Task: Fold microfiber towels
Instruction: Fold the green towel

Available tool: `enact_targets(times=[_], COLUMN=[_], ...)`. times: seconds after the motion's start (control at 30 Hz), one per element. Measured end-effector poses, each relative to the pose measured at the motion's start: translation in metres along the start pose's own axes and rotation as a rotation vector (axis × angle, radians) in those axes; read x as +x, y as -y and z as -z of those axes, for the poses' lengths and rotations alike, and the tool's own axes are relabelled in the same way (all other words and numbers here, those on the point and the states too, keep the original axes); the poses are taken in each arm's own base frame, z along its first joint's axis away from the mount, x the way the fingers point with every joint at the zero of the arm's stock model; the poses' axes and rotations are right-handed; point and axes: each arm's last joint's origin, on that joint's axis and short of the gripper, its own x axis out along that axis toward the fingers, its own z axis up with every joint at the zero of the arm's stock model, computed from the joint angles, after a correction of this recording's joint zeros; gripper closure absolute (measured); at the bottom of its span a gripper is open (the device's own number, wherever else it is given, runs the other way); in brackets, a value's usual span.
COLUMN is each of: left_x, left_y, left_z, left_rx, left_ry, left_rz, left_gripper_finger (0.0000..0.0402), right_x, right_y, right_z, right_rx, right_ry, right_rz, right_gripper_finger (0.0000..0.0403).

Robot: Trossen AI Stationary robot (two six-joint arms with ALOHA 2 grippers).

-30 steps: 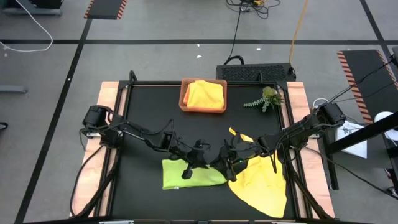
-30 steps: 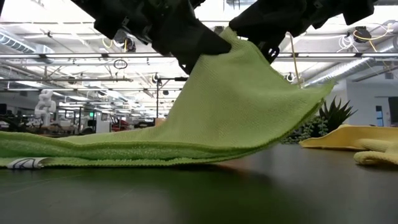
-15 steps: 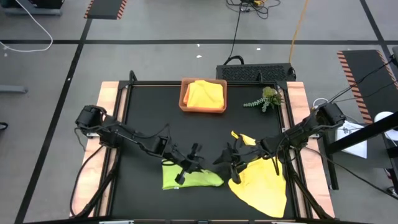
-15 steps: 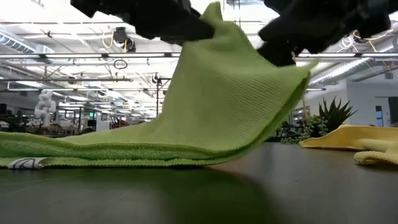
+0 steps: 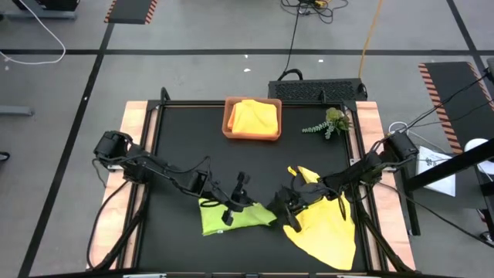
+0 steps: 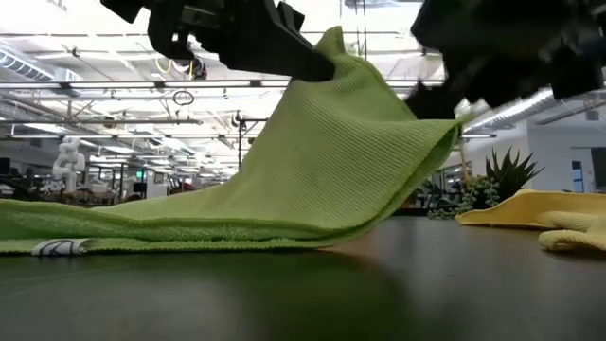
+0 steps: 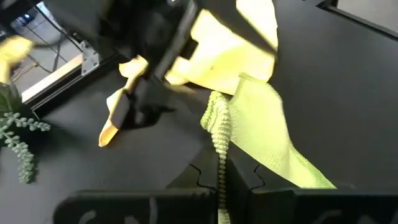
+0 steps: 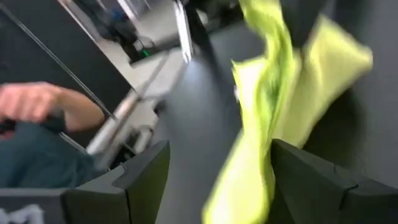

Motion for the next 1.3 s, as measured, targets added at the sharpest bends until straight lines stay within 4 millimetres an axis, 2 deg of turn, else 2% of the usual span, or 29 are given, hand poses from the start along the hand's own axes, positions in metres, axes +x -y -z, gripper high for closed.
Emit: enact_targets(times=[0.23, 0.37, 0.6, 0.83, 1.0, 1.13, 1.2, 1.3], left_x=[0.0, 0.0, 0.0, 0.0, 0.0, 0.0, 0.0, -0.002], left_y=[0.0, 0.0, 0.001, 0.0, 0.0, -0.001, -0.001, -0.001], left_z=[0.0, 0.001, 0.003, 0.002, 0.002, 0.002, 0.003, 0.002], left_rx=[-0.002, -0.01, -0.04, -0.043, -0.044, -0.071, -0.079, -0.111], left_ry=[-0.002, -0.011, -0.043, -0.032, -0.031, -0.038, -0.043, -0.05], left_rz=[-0.005, -0.004, -0.017, -0.022, -0.025, -0.048, -0.058, -0.07], left_gripper_finger=[0.0397, 0.0391, 0.0393, 0.0395, 0.0393, 0.0396, 0.0391, 0.0391], right_x=[0.011, 0.012, 0.009, 0.008, 0.008, 0.007, 0.006, 0.002], right_y=[0.012, 0.012, 0.003, 0.007, 0.008, 0.007, 0.006, 0.001], right_z=[0.022, 0.023, 0.017, 0.025, 0.024, 0.023, 0.021, 0.011], right_rx=[0.032, 0.06, 0.062, 0.087, 0.077, 0.07, 0.062, 0.063], right_ry=[-0.077, -0.065, -0.04, -0.116, -0.108, -0.101, -0.092, -0.058], right_rz=[0.045, 0.04, 0.01, 0.056, 0.075, 0.076, 0.069, 0.049], right_gripper_finger=[0.0137, 0.0152, 0.0224, 0.0299, 0.0336, 0.0385, 0.0397, 0.0395])
